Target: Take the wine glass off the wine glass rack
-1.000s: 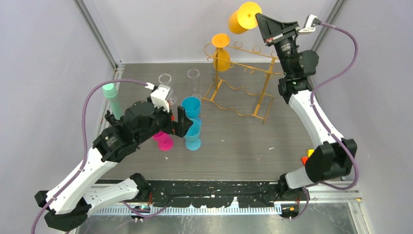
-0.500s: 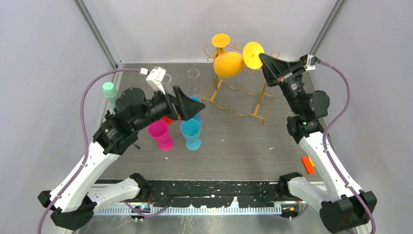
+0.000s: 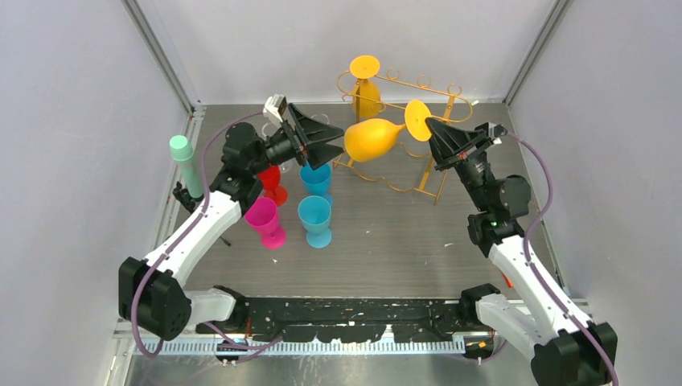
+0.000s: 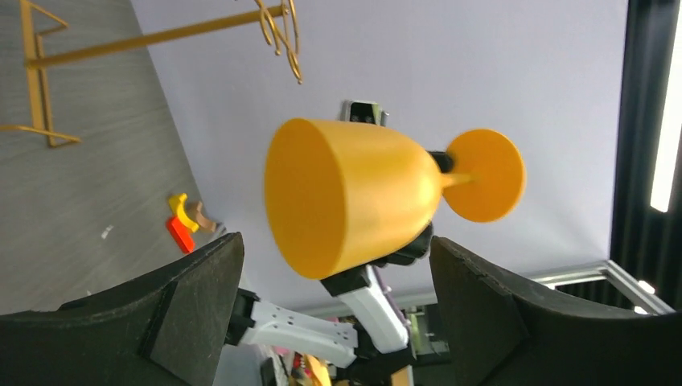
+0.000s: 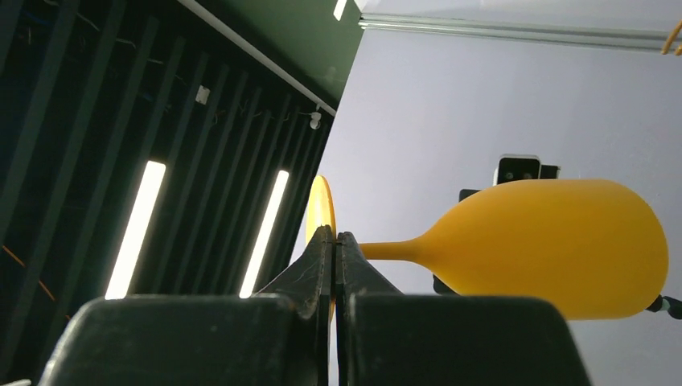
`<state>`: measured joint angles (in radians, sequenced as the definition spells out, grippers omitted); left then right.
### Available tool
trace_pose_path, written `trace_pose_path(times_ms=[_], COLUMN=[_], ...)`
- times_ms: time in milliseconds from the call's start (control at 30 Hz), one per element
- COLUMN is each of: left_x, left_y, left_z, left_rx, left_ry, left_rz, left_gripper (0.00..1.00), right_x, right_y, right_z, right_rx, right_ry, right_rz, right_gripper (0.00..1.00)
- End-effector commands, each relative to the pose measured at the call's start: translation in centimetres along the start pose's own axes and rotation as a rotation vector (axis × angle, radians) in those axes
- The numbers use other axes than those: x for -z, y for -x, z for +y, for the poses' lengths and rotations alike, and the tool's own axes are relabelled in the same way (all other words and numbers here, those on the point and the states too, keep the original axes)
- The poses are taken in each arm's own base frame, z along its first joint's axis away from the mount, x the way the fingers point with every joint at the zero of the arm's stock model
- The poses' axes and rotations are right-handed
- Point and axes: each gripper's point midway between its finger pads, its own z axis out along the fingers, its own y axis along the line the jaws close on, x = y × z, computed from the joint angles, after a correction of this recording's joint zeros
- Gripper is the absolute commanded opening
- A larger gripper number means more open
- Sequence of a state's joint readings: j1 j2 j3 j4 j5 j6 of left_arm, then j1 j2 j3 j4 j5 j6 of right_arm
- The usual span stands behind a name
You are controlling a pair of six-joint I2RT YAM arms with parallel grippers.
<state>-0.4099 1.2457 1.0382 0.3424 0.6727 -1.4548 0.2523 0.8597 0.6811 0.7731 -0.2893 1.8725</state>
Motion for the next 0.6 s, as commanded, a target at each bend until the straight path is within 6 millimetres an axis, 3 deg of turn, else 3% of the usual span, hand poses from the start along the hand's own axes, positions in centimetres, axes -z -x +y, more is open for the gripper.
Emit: trace_pose_path(times_ms=[0,300,567], left_x=[1.6,2.3,3.4], left_y=[-1.3,-2.1,-2.8], left_z=[-6.9,-7.1,-9.2], left_rx=[-0.094,-0.083,-0.129], left_ry=[-0.205,-0.193,-0.245], left_rz=[0.063,0.086,0.090], left_gripper=[0.88,0.83,0.57], right_x=[-0.3,-1.3,-1.1], right_y=[-0.8,-1.8,-0.8], right_z=[1.4,-1.8,-4.8], right_rx=[-0.103,-0.208,-0.311], right_ry=[0.107,0.093,0.061], right_rz=[0.060,0.103,0.060], right_gripper=[0.00,0.00,0.00])
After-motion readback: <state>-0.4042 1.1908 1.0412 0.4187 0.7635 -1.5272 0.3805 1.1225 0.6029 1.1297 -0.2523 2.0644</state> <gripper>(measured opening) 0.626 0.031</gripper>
